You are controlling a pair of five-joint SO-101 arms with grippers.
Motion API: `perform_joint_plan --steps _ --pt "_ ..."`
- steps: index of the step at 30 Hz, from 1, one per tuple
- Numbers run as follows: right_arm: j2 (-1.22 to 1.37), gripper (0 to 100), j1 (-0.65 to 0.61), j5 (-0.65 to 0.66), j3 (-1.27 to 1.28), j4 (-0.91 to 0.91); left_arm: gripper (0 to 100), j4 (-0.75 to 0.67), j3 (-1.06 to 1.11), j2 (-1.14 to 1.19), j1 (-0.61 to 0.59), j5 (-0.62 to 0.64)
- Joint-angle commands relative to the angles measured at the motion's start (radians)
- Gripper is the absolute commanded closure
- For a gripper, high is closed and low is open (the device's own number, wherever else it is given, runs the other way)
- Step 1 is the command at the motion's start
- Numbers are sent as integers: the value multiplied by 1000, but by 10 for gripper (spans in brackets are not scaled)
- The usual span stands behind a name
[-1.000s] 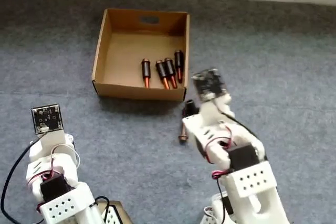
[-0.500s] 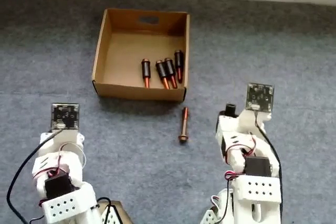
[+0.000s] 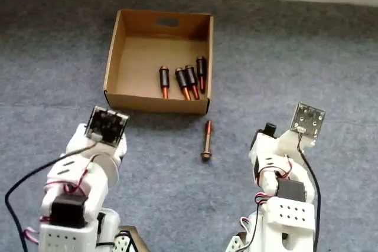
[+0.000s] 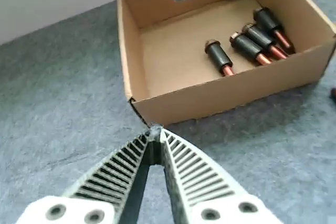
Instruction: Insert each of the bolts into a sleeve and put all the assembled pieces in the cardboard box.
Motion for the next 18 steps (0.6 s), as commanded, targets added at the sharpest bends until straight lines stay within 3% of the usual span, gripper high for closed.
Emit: perform_joint_plan --steps 1,6,10,18 --pt "-15 992 10 -9 -7 -16 969 -5 -139 225 94 58" --pt "-15 992 10 -9 -7 -16 969 -5 -340 544 280 107" --pt "-15 992 10 -9 -7 -18 966 -5 -472 737 358 166" --pt "-15 992 10 -9 -7 -19 829 -5 -642 1129 476 302"
